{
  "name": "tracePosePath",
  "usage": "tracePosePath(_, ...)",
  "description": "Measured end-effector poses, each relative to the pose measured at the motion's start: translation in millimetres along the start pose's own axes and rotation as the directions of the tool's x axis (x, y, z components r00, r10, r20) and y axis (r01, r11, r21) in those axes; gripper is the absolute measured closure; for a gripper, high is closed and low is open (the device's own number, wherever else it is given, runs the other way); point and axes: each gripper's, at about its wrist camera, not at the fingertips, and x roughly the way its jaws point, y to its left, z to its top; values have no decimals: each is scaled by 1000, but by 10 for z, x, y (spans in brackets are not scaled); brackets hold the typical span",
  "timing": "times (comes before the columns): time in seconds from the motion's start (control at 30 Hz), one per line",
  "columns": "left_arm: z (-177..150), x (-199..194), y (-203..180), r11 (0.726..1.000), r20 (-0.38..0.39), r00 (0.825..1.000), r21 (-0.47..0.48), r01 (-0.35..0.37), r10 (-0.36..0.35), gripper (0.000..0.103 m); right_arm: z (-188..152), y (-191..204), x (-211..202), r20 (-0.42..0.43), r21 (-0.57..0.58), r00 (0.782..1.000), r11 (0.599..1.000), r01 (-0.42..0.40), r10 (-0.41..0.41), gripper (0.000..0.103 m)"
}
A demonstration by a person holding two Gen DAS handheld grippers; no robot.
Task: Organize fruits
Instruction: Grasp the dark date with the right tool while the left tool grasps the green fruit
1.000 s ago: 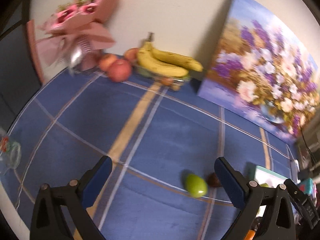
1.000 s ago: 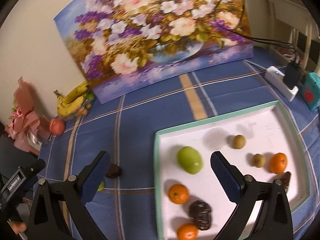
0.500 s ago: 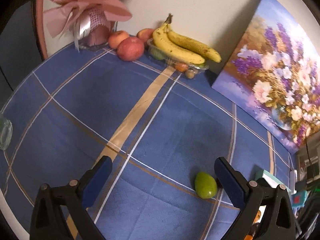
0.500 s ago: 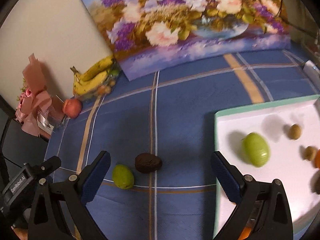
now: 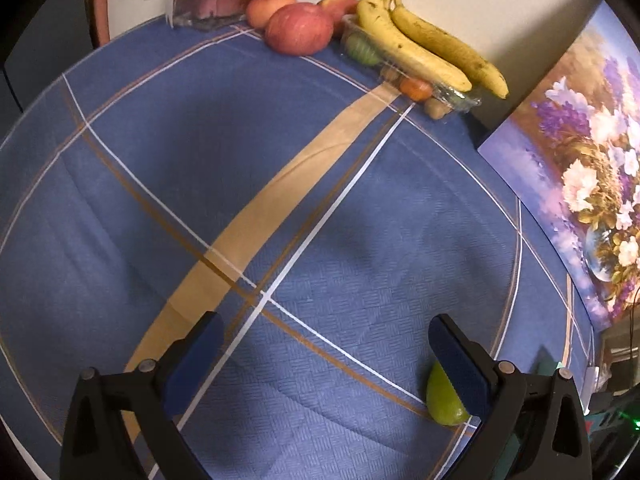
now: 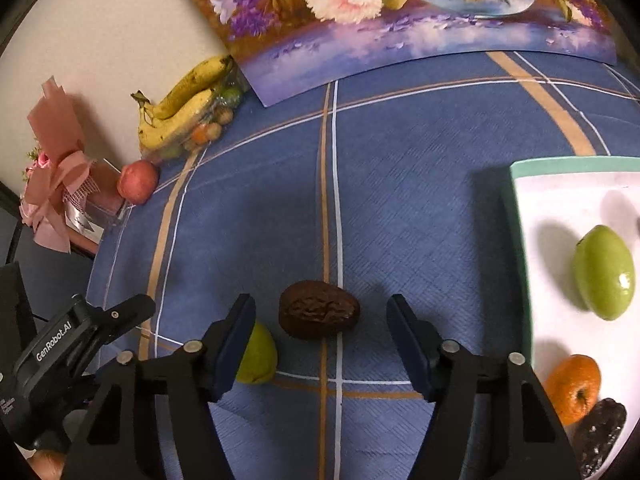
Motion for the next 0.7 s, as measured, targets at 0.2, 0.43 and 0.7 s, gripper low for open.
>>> tracePosePath(0.2, -1, -18, -26, 1000, 8, 1000, 3, 15, -15, 0, -4, 6, 62, 6, 1, 1000, 1000, -9, 9, 48)
tracePosePath(0.43, -10, -24, -79, 999, -7, 999, 12, 36, -36, 0, -9, 6, 77, 13, 15, 1000, 1000, -26, 26, 57)
tracePosePath(0.7, -69, 43, -204, 995, -62, 993, 15, 99, -98, 0, 13, -86, -46, 23, 70, 999, 997, -36, 34, 57)
